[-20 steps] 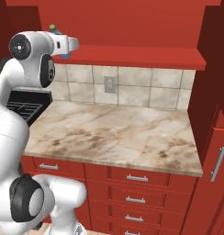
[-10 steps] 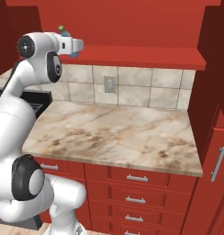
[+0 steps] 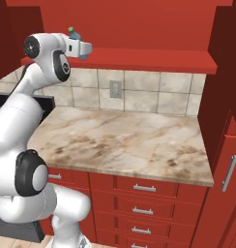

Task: Sort all alcoholic drinks to one cabinet, and non-alcoholic drinks to the other.

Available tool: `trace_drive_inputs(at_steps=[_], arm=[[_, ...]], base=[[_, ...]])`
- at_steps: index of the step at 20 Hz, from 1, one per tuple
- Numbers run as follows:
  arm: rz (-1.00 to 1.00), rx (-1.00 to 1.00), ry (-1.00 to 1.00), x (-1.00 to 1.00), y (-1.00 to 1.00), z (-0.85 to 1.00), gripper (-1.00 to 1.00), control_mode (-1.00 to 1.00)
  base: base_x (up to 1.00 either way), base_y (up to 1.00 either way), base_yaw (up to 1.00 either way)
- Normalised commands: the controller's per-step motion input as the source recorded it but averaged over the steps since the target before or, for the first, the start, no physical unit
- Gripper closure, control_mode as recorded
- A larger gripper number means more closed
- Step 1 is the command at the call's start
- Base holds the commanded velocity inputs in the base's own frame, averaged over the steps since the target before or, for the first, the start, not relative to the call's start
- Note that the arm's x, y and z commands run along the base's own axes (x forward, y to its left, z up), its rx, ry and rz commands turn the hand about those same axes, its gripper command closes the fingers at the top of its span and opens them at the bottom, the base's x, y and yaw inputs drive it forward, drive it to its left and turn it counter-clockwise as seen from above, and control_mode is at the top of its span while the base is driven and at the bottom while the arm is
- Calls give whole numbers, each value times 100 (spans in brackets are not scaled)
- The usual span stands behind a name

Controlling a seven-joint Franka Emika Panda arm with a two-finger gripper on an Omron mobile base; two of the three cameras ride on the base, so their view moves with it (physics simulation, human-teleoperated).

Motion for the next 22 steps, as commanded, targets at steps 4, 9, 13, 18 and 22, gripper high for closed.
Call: trace_drive_inputs(at_steps=[4, 9, 13, 18, 22], arm=[[-3, 8, 5, 28, -1, 0, 100, -100], [0, 10, 8, 31, -2, 0, 100, -100], [0, 8, 11, 38, -2, 0, 100, -100], [0, 4, 7, 37, -1, 0, 100, -100], [0, 0, 0, 34, 0, -6, 100, -100]], base=[[0, 0, 0], [0, 0, 0], [0, 0, 0], [0, 0, 0], [0, 0, 0]])
